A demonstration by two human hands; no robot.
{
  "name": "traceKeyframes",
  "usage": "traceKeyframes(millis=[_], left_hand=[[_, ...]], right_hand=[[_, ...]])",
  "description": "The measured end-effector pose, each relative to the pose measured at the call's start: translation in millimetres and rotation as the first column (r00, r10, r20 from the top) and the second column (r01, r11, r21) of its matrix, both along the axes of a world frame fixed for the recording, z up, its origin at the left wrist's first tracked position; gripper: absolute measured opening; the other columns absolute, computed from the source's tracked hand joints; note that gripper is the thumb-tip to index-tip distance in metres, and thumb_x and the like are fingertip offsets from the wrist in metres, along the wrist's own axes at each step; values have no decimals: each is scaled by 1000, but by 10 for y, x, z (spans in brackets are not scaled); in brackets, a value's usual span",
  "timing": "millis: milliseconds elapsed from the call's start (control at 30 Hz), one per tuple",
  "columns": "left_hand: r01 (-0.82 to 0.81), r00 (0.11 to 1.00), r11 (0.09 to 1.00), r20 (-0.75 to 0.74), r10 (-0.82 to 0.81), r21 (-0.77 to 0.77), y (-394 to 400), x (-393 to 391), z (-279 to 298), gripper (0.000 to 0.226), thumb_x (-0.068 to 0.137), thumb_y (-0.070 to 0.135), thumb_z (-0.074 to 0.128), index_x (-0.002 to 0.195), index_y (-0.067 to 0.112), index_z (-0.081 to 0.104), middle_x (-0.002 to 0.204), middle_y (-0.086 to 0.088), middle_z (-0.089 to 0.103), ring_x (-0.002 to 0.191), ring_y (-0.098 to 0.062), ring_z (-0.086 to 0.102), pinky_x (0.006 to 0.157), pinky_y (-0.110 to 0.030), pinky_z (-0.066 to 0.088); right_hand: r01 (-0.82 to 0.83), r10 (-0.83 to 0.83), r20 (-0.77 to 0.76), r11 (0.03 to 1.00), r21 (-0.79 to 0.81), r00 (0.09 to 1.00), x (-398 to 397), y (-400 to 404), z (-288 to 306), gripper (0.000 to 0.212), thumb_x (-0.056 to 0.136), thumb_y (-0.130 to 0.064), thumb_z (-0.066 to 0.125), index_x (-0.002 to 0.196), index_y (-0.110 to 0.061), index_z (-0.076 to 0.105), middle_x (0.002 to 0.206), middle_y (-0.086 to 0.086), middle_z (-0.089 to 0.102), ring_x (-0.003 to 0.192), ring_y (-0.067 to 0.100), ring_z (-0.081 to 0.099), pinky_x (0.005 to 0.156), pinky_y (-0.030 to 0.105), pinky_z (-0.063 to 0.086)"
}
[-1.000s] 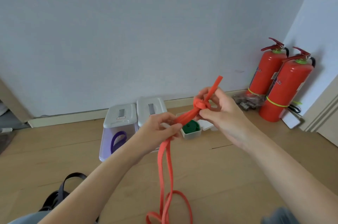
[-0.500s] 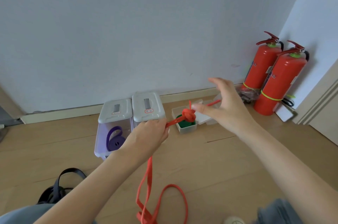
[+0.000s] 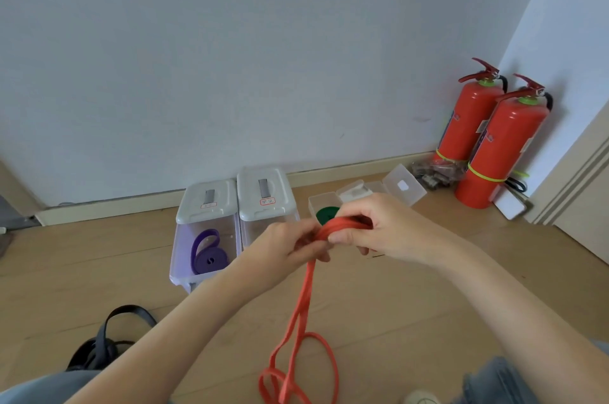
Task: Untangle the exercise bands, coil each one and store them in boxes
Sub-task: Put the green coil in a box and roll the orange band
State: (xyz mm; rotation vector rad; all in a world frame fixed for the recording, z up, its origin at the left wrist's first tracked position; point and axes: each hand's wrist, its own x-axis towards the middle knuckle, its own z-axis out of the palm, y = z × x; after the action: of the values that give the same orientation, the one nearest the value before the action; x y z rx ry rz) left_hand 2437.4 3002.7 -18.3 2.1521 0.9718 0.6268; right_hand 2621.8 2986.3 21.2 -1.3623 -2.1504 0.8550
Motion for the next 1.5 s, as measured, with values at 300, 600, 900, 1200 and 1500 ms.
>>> traceKeyframes(millis=[300,600,900,1200,1500], left_hand=[[-296,922,835,367,123,463,45,-18,653,10,87,35,55,88,26,59,65,7,60,65,-8,59,59,-12,44],[-78,988,991,121,91,-106,218,-44,161,10,87,11,61,84,20,63,81,-3,72,81,-12,69,85,-30,53],[-124,981,992,-143,128,37,179,78,53,15,87,21,63,89,7,67,77,-10,68,67,-19,60,69,-24,47],[-228,972,865,159,174,447,7,-71,720,14,85,37,62,85,23,63,58,6,53,56,-7,50,53,-9,35],[-165,984,971,88,152,171,105,34,285,30,77,27,73,72,41,48,59,16,56,55,1,55,53,-8,39]], right_hand=[[73,29,-460,977,202,888,-55,9,358,12,79,-44,66,84,-32,66,63,-6,56,59,9,50,55,20,40],[158,-167,-3,931,328,986,37,141,139,7,85,-21,67,91,-18,69,83,-3,63,69,7,55,61,14,36],[157,-137,-84,935,319,987,9,65,123,9,83,-18,68,92,-17,71,80,-8,62,74,7,55,67,14,38],[192,-180,-85,967,167,980,171,79,167,16,83,-25,69,99,-29,69,81,-11,68,74,1,59,70,25,45],[156,-151,-326,988,-8,933,68,57,74,25,78,-13,72,88,-30,59,81,-8,71,76,11,65,72,21,50]])
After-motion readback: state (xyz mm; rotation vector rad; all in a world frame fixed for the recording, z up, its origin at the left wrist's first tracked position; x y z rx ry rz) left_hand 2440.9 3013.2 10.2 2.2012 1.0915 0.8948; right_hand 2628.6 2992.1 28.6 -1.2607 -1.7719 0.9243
